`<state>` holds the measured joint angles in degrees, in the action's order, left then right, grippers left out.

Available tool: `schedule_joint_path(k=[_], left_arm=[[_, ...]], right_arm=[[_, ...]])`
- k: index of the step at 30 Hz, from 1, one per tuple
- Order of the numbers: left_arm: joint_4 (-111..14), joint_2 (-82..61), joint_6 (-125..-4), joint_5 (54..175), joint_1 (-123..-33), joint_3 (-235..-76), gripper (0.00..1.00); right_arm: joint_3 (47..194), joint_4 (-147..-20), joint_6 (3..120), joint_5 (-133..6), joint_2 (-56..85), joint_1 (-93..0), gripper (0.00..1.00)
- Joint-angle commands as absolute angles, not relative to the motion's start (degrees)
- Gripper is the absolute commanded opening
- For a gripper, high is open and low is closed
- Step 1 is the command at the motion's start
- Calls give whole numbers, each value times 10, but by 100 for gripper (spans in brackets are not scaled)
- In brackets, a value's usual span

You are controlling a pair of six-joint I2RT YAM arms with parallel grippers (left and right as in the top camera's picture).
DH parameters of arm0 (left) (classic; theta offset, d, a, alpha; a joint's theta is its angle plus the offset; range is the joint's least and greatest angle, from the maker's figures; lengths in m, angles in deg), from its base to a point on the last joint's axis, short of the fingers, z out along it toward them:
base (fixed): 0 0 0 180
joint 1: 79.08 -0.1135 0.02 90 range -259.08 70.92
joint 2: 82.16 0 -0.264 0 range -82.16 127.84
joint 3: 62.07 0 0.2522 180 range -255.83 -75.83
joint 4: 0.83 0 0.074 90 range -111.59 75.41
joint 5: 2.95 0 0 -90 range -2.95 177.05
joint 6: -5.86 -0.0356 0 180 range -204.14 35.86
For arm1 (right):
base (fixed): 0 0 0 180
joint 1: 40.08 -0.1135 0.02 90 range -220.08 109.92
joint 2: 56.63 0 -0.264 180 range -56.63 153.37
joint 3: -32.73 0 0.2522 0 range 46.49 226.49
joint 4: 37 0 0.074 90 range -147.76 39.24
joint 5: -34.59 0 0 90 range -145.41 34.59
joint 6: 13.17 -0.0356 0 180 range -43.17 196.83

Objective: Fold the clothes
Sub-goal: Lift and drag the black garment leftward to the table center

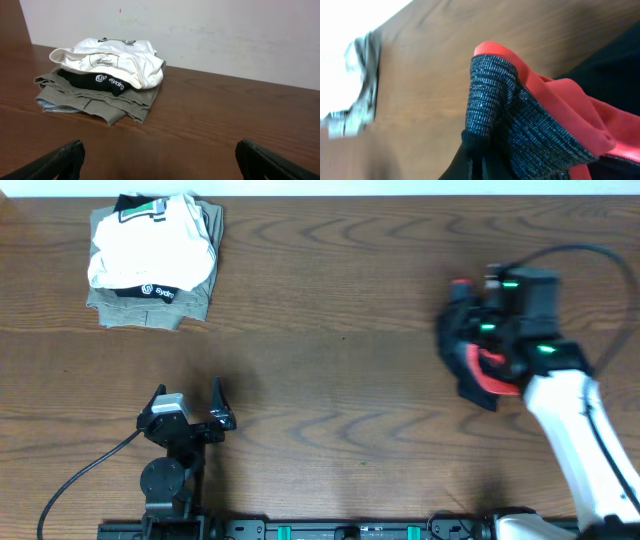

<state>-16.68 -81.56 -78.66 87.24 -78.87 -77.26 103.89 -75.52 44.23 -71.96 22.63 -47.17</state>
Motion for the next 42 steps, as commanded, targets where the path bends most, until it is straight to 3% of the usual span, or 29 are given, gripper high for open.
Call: schedule_joint_path(k=[1, 8, 12, 13, 16, 25, 31, 35, 42], left_arm=[[-187, -819, -796, 861, -791, -761, 98], [-187, -819, -796, 861, -791, -761, 98], [-187, -819, -796, 861, -791, -761, 98], [-187, -819, -796, 861, -791, -761, 98], [-187, -819, -796, 861, -791, -761, 98], [-187, -819, -796, 861, -791, -761, 98], [-187, -819, -796, 861, -791, -761, 98], [-187, -819, -796, 861, -791, -761, 98], [-187, -819, -796, 861, -791, -761, 98]], right_arm=[[1047, -739, 447, -728, 265, -553, 1], [1047, -694, 490, -737, 335, -696, 4], [1047, -692, 538, -736, 339, -748, 25], [1048, -693, 542, -735, 336, -755, 35], [1059, -709, 542, -724, 326, -755, 41], [1188, -933, 531, -513, 239, -643, 59], [1185, -1022, 516, -545, 225, -500, 62], [1135, -1019, 516, -601, 235, -438, 61], [1045, -911, 495, -639, 257, -429, 60]])
